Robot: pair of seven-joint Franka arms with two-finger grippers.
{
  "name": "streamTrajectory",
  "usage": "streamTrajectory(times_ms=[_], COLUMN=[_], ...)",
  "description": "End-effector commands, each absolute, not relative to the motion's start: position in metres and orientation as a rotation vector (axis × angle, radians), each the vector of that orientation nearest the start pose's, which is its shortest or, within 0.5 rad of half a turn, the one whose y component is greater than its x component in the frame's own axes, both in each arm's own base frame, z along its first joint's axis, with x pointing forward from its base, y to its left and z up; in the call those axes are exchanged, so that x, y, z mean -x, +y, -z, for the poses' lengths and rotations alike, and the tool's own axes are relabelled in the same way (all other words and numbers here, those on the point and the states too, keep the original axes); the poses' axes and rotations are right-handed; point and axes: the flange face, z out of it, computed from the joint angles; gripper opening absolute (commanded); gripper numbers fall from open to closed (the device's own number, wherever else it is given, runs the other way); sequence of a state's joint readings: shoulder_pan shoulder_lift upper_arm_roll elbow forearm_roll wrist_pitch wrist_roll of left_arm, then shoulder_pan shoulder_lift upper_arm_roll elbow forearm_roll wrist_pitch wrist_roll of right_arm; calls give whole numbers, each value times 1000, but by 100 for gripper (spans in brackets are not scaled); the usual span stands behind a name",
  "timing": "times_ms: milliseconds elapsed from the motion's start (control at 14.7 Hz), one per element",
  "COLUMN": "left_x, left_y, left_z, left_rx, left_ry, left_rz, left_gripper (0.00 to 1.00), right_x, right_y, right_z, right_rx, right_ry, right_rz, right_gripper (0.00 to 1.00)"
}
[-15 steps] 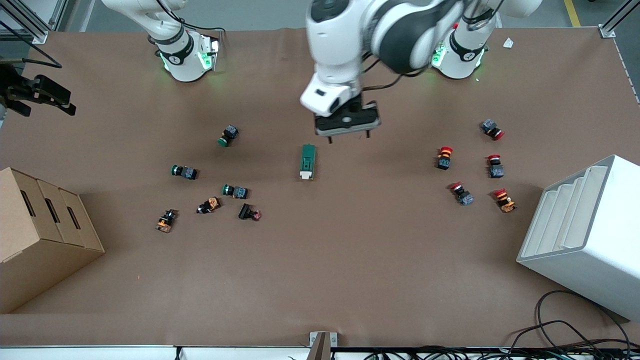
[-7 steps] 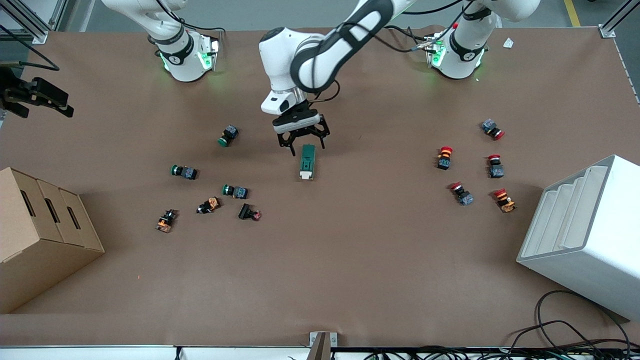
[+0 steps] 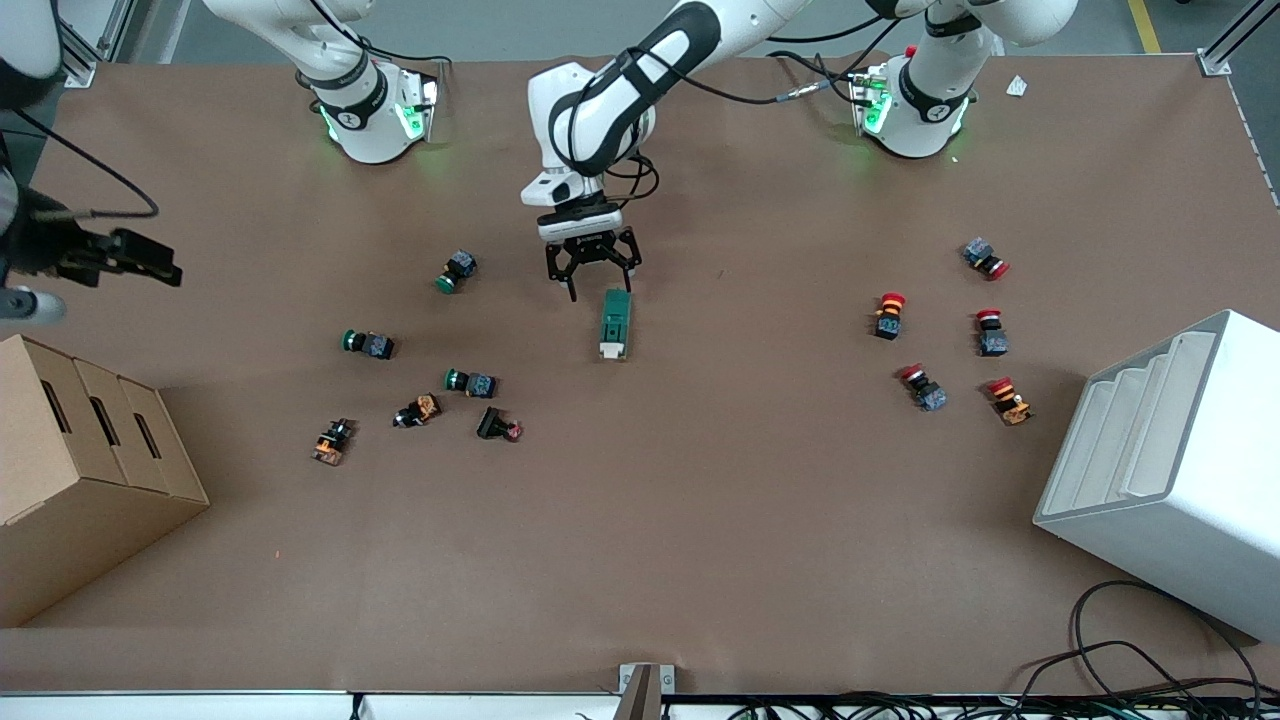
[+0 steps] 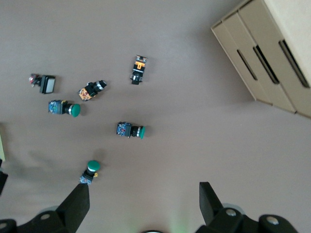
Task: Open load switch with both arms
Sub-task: 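Reach the right gripper toward the white lever while the left gripper holds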
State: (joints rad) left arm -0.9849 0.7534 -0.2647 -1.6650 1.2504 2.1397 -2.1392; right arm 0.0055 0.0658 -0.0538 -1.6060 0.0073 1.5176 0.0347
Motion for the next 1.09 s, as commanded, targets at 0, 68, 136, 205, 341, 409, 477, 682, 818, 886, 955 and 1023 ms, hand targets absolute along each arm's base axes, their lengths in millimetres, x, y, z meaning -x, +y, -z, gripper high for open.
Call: streamTrajectory(times_ms=[0,68,136,205,341,409,477,682,818,886,955,1023], left_x=[-262,-260,-258,-259,-259,-258,-258,-258,-258,-254,-249,-243], left_y=[-603,-599,-596,-593,-591,-588,-587,-580,-575,-576,-574,-571], left_z=[-151,-140,-134,-130,-119,-111,-105,-87,-77,-74,-67,-57], left_rx=[2844,2835,2836,2838,2842,2836,2833,2829,2796,2796,2790,2760], left_ry=[-129,-100,-94,-98,-94,-85,-62,-74,-83,-73,-55,-42], left_rz=[1274,1299,1331,1364,1404,1420,1457,1534,1551,1549,1542,1553], left_gripper=[100,100,100,100,100,100,100,100,100,100,100,100], right_x=[-573,-577,-581,-582,-586,-587,-586,-588,-592,-594,-594,-593], right_y=[-4,20,42,65,113,138,168,229,262,279,296,314], right_z=[-551,-540,-528,-521,-500,-488,-475,-429,-398,-384,-369,-351], right_rx=[3077,3049,3026,2998,2968,2954,2945,2854,2761,2739,2720,2702], right_ry=[446,574,727,848,1011,1092,1166,1414,1572,1632,1702,1769], right_rz=[-295,-335,-366,-389,-409,-418,-422,-492,-575,-583,-579,-572], right_gripper=[100,100,100,100,100,100,100,100,100,100,100,100])
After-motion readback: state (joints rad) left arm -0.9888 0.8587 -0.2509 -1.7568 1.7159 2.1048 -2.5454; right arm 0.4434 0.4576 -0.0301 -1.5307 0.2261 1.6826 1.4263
